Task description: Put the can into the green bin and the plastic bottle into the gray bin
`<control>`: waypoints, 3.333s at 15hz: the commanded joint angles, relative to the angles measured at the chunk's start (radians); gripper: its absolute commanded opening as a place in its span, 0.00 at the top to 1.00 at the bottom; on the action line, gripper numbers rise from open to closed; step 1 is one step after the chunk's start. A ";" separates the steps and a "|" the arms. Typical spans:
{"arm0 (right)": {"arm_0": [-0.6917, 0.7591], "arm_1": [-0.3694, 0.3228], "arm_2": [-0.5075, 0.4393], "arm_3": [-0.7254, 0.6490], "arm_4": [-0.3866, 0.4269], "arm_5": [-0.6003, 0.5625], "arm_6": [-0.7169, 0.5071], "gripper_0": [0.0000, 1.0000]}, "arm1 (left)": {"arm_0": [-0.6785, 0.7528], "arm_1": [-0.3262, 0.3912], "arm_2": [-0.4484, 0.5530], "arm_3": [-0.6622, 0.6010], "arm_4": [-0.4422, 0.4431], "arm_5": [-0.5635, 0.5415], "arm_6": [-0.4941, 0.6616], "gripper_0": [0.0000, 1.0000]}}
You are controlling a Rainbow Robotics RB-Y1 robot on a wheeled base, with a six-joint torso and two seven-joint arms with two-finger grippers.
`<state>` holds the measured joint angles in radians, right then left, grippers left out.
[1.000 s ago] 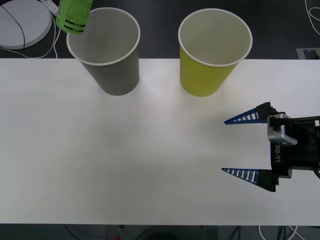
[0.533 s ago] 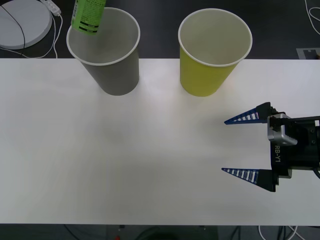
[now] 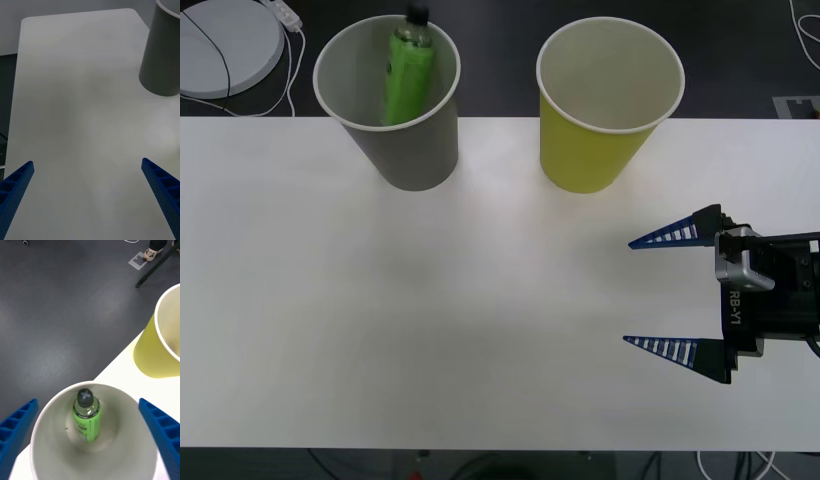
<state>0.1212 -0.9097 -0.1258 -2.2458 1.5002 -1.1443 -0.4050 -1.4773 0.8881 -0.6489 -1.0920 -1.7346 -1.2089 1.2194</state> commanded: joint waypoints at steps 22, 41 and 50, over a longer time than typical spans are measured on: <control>0.000 0.000 0.000 0.000 0.000 0.000 0.000 0.00 | 0.173 0.290 -0.001 -0.373 0.184 0.046 0.071 0.00; 0.000 0.000 0.000 0.000 0.000 0.000 0.000 0.00 | 1.118 0.434 0.666 -0.928 0.411 0.187 -0.150 0.00; 0.000 0.000 0.000 0.000 0.000 0.000 0.000 0.00 | 1.490 0.357 0.833 -1.183 0.340 0.193 -0.354 0.00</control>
<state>0.1212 -0.9097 -0.1258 -2.2457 1.5002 -1.1443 -0.4050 -0.0211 1.2482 0.1815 -2.2732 -1.3936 -1.0148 0.9252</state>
